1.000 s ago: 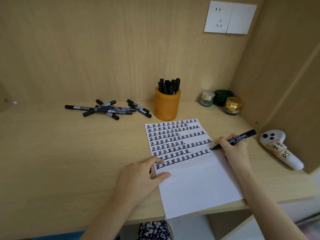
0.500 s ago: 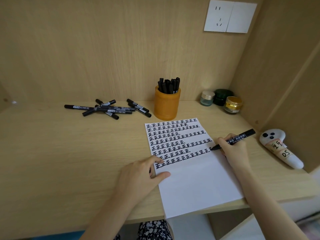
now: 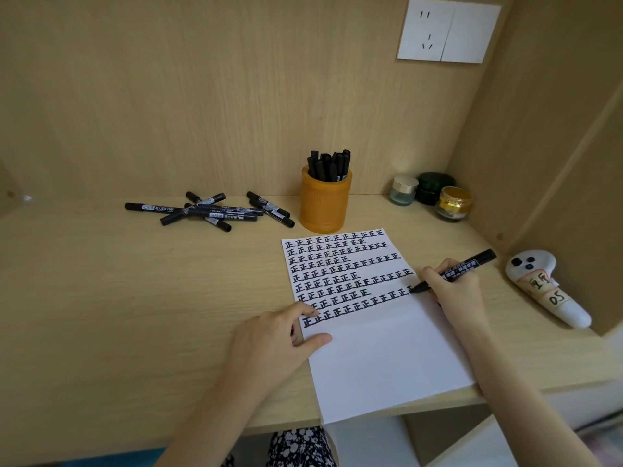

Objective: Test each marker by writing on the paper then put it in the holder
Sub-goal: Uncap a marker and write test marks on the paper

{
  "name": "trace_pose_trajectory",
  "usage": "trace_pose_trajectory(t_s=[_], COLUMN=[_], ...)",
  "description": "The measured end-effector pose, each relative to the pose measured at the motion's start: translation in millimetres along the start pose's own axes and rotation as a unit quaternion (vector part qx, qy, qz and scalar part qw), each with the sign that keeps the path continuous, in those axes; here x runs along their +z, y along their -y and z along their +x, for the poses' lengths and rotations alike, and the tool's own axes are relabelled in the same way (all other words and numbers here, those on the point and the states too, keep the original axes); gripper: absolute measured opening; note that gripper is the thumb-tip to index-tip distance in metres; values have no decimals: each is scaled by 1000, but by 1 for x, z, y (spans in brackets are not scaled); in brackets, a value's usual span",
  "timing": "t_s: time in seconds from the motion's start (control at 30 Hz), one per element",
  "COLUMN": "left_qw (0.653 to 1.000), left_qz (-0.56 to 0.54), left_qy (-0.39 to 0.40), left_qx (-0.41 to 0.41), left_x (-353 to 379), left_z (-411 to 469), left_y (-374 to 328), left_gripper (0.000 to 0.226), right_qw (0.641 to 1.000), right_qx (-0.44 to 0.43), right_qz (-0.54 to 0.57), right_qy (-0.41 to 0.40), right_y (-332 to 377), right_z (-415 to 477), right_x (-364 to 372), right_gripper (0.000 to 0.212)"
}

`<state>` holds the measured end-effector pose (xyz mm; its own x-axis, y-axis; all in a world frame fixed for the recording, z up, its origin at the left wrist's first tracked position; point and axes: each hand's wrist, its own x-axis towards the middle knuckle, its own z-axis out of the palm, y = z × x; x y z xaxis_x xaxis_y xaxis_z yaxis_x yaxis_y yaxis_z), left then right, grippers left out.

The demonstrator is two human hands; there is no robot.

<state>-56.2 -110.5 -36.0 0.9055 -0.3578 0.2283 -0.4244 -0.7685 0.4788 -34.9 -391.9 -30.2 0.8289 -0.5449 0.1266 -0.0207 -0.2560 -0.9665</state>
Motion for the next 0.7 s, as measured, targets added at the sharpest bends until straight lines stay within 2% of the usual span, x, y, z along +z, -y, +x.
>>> trace_pose_trajectory(t_s=[0.27, 0.47, 0.7], left_qw=[1000, 1000, 1000], left_qz=[0, 7, -13], left_qy=[4, 10, -9], left_qx=[-6, -7, 6], left_x=[-1, -1, -2], left_z=[0, 0, -2], left_y=[-1, -1, -2], left_gripper=[45, 46, 38], right_qw=[999, 999, 994], right_qx=[-11, -3, 6], right_qz=[0, 6, 102], right_qy=[-43, -40, -48], right_y=[3, 2, 7], right_z=[-2, -1, -2], right_x=[-2, -2, -5], right_gripper=[29, 29, 37])
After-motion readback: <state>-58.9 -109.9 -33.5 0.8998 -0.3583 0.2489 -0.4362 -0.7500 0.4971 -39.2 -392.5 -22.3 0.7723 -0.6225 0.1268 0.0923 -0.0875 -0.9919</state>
